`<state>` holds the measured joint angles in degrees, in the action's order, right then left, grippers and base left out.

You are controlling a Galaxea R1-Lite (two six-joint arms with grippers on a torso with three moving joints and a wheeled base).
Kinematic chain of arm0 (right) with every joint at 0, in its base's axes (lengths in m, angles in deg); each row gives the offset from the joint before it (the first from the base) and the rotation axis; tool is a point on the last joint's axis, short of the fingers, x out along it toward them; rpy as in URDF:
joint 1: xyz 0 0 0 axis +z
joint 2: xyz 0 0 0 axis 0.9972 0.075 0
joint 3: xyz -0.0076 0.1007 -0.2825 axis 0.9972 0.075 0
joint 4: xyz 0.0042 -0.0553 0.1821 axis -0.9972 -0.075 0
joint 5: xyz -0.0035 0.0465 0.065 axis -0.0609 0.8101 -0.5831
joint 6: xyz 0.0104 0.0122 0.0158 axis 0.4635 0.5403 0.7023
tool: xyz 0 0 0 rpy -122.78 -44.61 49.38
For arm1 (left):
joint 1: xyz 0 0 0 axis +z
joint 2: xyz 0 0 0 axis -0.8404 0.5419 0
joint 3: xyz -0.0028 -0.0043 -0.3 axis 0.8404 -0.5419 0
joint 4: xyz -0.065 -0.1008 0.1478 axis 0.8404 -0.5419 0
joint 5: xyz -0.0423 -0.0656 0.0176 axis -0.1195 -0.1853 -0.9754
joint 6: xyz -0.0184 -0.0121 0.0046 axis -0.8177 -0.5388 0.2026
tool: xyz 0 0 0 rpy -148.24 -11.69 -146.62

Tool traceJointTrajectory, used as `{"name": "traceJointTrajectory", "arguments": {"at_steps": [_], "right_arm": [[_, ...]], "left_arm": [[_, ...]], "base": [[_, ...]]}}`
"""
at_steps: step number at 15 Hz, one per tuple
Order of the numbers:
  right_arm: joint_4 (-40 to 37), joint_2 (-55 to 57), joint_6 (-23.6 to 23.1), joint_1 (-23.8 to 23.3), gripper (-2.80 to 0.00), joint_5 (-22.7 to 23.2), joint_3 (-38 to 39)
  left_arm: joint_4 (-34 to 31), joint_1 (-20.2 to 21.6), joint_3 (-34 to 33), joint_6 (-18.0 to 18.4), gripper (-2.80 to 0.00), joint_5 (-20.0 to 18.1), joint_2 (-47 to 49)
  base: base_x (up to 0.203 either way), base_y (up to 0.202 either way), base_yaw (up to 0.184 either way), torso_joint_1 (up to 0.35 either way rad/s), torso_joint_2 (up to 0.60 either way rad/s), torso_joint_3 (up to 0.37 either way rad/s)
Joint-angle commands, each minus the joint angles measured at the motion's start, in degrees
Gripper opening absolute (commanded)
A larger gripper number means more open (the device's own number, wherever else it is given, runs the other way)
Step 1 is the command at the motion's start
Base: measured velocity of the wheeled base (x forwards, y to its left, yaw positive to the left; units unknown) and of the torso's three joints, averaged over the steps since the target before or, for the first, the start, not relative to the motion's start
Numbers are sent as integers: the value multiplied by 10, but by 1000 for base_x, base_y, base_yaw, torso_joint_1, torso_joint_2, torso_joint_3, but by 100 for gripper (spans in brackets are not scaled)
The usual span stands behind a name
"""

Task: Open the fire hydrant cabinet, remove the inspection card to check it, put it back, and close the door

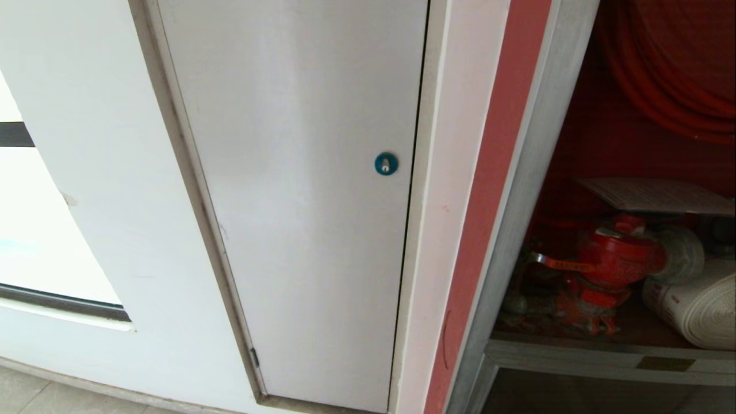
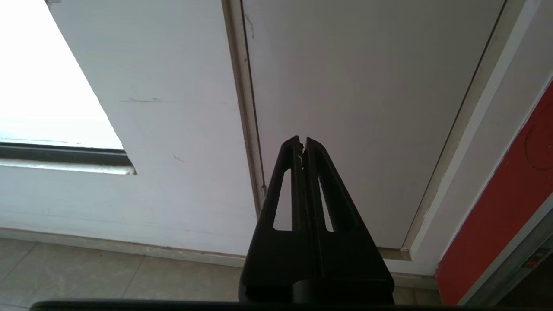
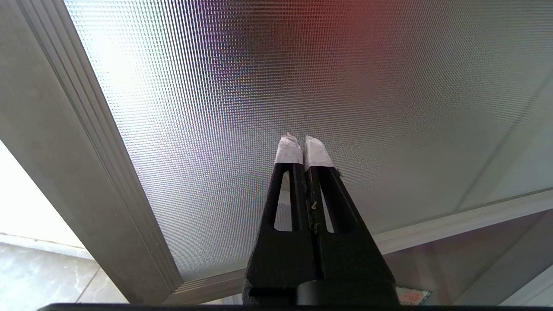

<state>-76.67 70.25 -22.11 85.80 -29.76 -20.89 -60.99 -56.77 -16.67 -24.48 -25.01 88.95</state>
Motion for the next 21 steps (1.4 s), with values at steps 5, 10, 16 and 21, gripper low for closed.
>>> {"name": "traceJointTrajectory", "arguments": {"at_steps": [5, 10, 16, 21], "right_arm": [[0, -1, 0, 0, -280, 0, 0], [0, -1, 0, 1, -280, 0, 0], [0, -1, 0, 0, -280, 0, 0], [0, -1, 0, 0, -280, 0, 0]], "left_arm": [[0, 0, -4, 0, -280, 0, 1], [0, 0, -4, -1, -280, 0, 1], [0, 0, -4, -1, -280, 0, 1], [0, 0, -4, -1, -280, 0, 1]], "base": [[0, 0, 0, 0, 0, 0], [-184, 0, 2, 1, 1, 2], [-194, 0, 1, 1, 2, 4], [-196, 0, 1, 6, 4, 3]]}}
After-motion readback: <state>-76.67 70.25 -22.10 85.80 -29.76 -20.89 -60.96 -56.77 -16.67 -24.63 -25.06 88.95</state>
